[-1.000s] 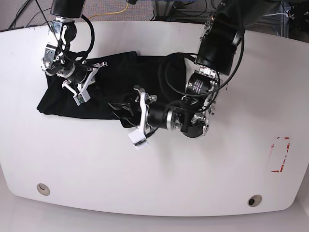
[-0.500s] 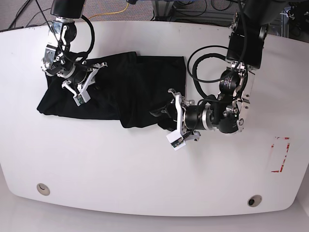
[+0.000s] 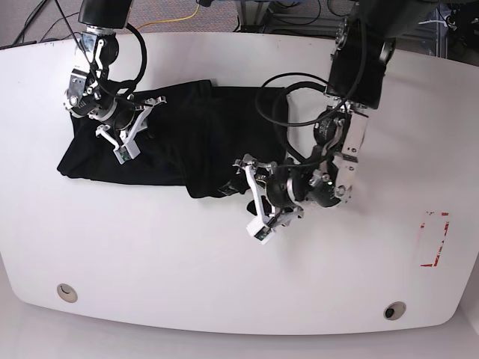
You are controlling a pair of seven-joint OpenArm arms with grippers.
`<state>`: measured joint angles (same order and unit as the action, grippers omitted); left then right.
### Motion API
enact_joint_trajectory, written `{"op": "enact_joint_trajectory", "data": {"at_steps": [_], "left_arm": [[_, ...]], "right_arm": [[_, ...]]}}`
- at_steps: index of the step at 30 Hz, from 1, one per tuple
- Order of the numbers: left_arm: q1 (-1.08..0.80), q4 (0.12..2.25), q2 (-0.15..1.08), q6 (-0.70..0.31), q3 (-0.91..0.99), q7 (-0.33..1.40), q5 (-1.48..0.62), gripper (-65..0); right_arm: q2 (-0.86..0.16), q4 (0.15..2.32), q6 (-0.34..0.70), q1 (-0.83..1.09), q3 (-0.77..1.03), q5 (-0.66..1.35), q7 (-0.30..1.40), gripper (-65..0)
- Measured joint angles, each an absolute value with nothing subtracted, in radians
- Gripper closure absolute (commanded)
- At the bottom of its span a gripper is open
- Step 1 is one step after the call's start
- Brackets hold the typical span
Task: Layout the t-shirt on the table in an organized manner, then fold the t-shirt properly
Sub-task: 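Lower the folded end onto the shirt's middle and open the left gripper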
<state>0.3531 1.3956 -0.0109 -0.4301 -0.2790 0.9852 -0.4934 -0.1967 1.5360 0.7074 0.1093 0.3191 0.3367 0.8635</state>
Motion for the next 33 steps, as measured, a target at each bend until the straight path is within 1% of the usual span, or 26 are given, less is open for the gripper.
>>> {"op": "enact_joint_trajectory", "data": {"at_steps": [2,7,13,17,24,30,33], "left_arm": [[0.362,1.337,-0.035,-0.429,-0.280,0.986,-0.439,-45.8],[0.366,1.265,-0.070,-0.426,-0.273,0.940,-0.395,-45.8],[0.368,1.198,-0.113,-0.427,-0.368,0.942,-0.397,-45.8],[0.363,1.195,-0.148,-0.432,-0.434,0.941,-0.403,-45.8],[0.357,1.195,-0.146,-0.432,-0.522,0.907,-0.407,-45.8],[0.340,1.199,-0.144,-0.427,-0.538,0.874,-0.405,-45.8],[0.331,1.266,-0.138,-0.421,-0.535,0.882,-0.447,-45.8]], "right_arm": [[-0.196,1.536,0.707,0.109,0.319,0.336,0.864,-3.2],[-0.197,1.536,0.707,0.109,0.319,0.336,0.864,-3.2],[-0.183,1.536,0.706,0.109,0.321,0.336,0.863,-3.2],[-0.180,1.536,0.706,0.109,0.321,0.329,0.864,-3.2],[-0.179,1.536,0.706,0.107,0.321,0.328,0.864,-3.2],[-0.179,1.536,0.706,0.107,0.321,0.328,0.864,-3.2],[-0.179,1.536,0.706,0.107,0.321,0.328,0.864,-3.2]]}}
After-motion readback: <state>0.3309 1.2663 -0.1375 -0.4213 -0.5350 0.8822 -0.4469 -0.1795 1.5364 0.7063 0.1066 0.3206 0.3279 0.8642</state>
